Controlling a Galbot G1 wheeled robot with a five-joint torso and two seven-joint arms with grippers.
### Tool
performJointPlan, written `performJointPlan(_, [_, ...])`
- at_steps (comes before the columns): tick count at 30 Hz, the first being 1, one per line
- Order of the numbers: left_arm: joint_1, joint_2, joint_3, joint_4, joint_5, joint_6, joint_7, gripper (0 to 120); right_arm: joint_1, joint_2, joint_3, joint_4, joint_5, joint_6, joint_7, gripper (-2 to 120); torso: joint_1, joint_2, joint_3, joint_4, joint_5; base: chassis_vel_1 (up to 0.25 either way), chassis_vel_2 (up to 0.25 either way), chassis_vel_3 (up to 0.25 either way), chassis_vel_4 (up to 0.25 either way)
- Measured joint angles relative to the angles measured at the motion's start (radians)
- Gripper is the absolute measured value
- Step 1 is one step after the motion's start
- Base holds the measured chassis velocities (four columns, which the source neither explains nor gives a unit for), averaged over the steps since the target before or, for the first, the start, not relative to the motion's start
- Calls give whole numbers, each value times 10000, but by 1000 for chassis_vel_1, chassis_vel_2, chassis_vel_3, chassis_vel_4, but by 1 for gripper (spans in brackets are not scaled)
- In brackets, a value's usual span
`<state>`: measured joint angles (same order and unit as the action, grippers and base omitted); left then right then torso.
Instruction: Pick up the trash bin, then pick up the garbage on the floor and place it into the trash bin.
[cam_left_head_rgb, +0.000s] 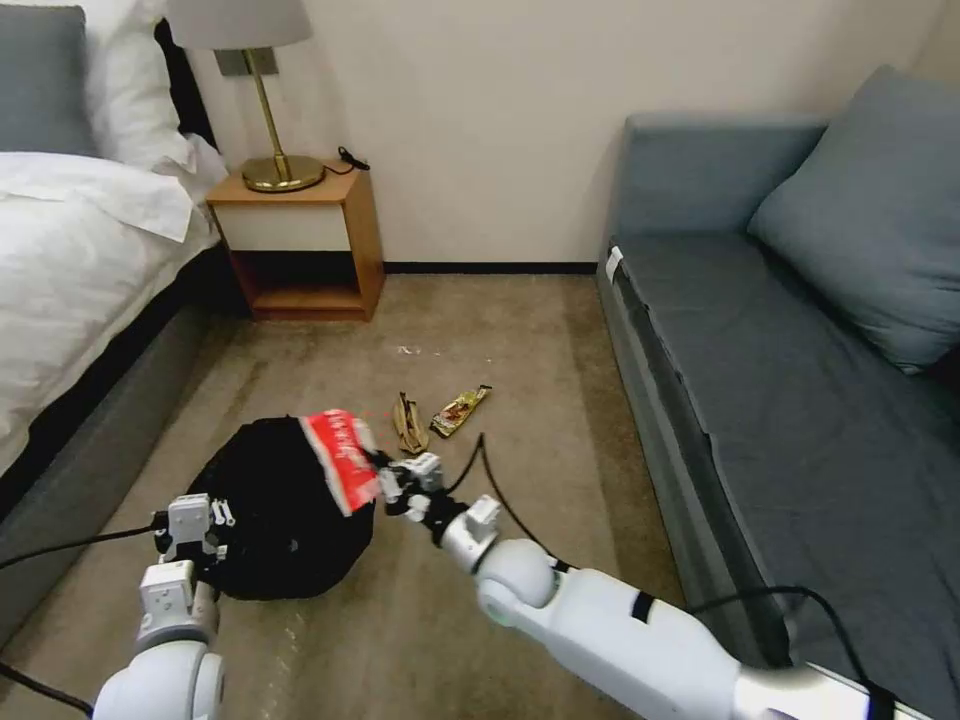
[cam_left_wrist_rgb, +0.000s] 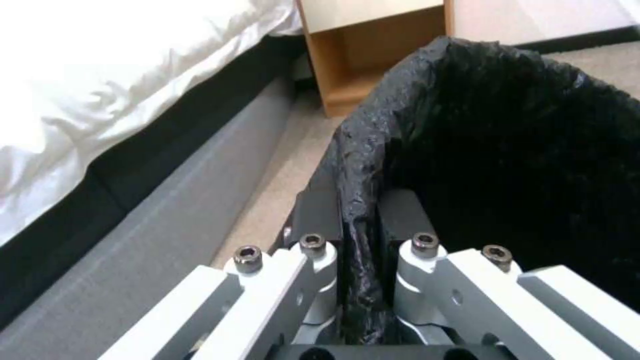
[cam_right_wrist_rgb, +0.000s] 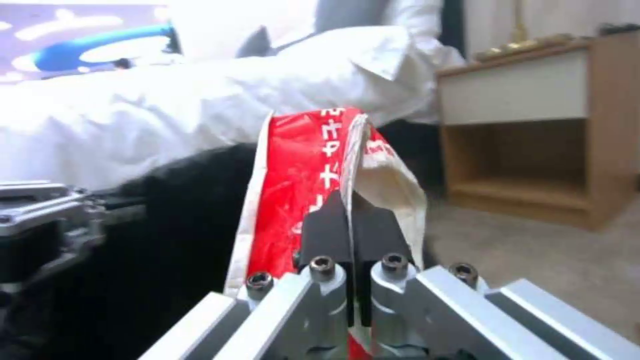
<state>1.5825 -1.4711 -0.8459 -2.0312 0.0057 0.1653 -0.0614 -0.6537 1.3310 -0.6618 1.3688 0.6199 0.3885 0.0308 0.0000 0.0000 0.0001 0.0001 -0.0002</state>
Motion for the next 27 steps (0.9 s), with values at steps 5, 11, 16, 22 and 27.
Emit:
performJointPlan(5, [14,-57,-27,0,15,-38,2,7,122,753,-74,-915,-196,504,-308,0,0,0,0,0,0,0,0,0,0])
performJointPlan(11, [28,-106,-30,-23,17,-60,3,7,129,1077,-422,-1187,-284,505,-319,0,0,0,0,-1,0,0,0,0,0])
performJointPlan(16, [37,-128,-33,-64,13,-116,11,7,-6,1329,-507,-1552,-715,578,-145,0,0,0,0,0,2,0,0,0,0])
performJointPlan(22, [14,-130,-37,-75,0,-123,29,7,-101,1441,-418,-1604,-833,430,33,8,0,0,0,-2,1,0,0,0,0])
performJointPlan(27, [19,-141,-38,-85,0,-141,35,7,-157,1496,-291,-1499,-829,130,148,21,0,0,-1,-1,2,0,0,0,0])
